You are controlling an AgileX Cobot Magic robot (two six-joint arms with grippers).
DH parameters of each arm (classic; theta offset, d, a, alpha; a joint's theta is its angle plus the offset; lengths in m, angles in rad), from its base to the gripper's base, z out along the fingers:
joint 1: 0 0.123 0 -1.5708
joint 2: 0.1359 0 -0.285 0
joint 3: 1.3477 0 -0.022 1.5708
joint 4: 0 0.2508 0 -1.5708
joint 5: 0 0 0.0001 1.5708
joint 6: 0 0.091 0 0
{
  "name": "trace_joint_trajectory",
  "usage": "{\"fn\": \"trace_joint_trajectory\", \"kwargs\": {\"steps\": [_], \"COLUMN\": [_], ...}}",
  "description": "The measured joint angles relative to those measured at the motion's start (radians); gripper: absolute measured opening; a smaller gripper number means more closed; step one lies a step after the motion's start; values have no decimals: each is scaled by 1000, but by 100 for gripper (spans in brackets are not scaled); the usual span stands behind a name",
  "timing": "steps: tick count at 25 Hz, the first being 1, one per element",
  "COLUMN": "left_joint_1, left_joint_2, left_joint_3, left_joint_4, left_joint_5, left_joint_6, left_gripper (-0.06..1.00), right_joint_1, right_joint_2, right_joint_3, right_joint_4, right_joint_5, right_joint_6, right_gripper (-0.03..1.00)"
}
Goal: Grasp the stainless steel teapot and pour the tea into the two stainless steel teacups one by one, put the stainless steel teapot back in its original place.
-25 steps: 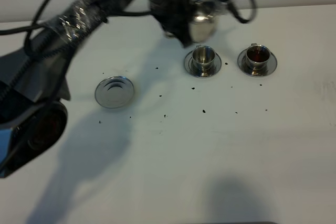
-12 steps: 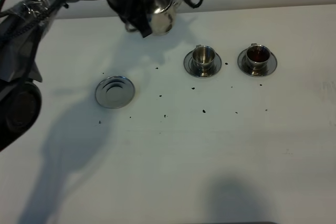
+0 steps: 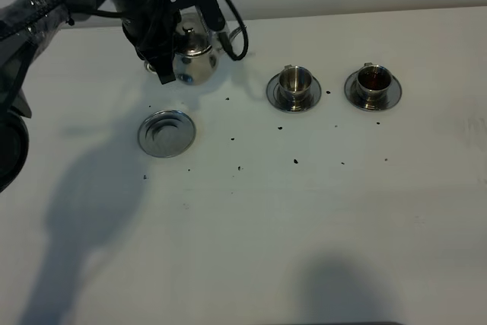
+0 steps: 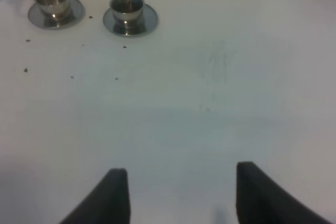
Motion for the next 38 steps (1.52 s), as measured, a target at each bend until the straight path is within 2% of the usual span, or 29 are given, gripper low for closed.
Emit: {"fn": "trace_joint_trajectory", "kwargs": {"steps": [7, 13, 18, 28, 38], "left_joint_1": [-1, -11, -37, -70, -70], "left_joint_2": [40, 88, 92, 92, 116], "left_joint_3": [75, 89, 90, 90, 90], "left_joint_4": [20, 44, 89, 287, 306], "left_joint_5": [-300, -402, -523, -609, -694], "left_joint_6": [192, 352, 380, 425, 598], "left_gripper": [23, 23, 23, 23, 23], "right_joint_1": [0, 0, 0, 0, 0], "right_joint_2": [0, 0, 0, 0, 0], "right_joint_3": [0, 0, 0, 0, 0], "right_joint_4": [0, 0, 0, 0, 1], "right_joint_5": [0, 0, 0, 0, 0], "right_joint_6": [0, 0, 0, 0, 0], "right_gripper": [44, 44, 44, 44, 44]}}
